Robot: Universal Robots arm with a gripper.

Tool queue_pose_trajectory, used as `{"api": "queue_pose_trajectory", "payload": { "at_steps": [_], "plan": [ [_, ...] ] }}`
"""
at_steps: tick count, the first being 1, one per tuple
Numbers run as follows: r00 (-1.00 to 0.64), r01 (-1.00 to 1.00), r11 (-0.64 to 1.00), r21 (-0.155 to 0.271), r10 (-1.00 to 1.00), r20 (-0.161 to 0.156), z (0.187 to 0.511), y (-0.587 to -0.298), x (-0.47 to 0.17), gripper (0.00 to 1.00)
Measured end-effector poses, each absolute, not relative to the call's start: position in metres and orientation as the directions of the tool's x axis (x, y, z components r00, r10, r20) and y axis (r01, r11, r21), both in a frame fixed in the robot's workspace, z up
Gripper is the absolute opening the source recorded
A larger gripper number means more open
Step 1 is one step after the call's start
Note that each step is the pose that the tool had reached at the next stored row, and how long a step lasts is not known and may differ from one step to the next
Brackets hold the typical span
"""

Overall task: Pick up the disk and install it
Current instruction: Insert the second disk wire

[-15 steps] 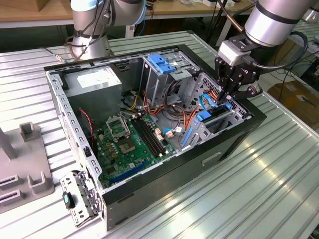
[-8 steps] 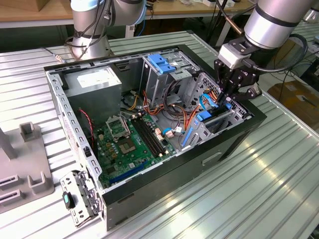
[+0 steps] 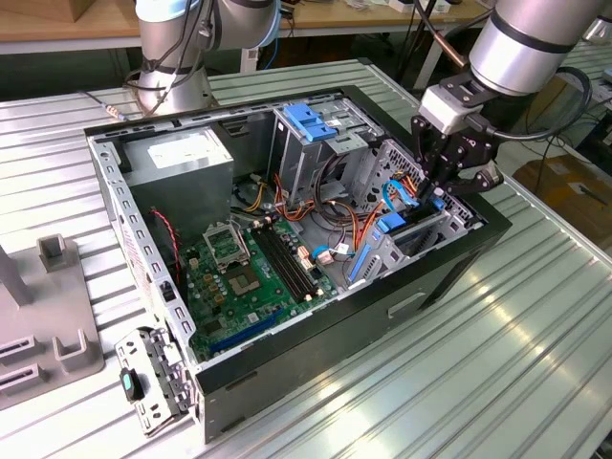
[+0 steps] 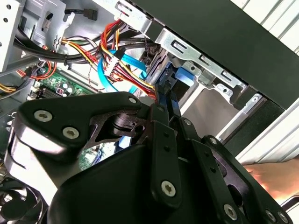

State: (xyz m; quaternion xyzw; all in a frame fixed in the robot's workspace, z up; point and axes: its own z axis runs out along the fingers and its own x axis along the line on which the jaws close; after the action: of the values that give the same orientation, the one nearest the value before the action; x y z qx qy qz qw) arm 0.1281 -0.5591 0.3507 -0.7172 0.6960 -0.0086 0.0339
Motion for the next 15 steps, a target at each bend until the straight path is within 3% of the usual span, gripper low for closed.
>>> {"api": "queue_pose_trajectory", "payload": {
  "at_steps": [15],
  "plan": [
    [0.031, -0.998, -0.029, -0.06, -0.999, -0.035, 0.3481, -0.5591, 0.1281, 0.16]
  ]
}}
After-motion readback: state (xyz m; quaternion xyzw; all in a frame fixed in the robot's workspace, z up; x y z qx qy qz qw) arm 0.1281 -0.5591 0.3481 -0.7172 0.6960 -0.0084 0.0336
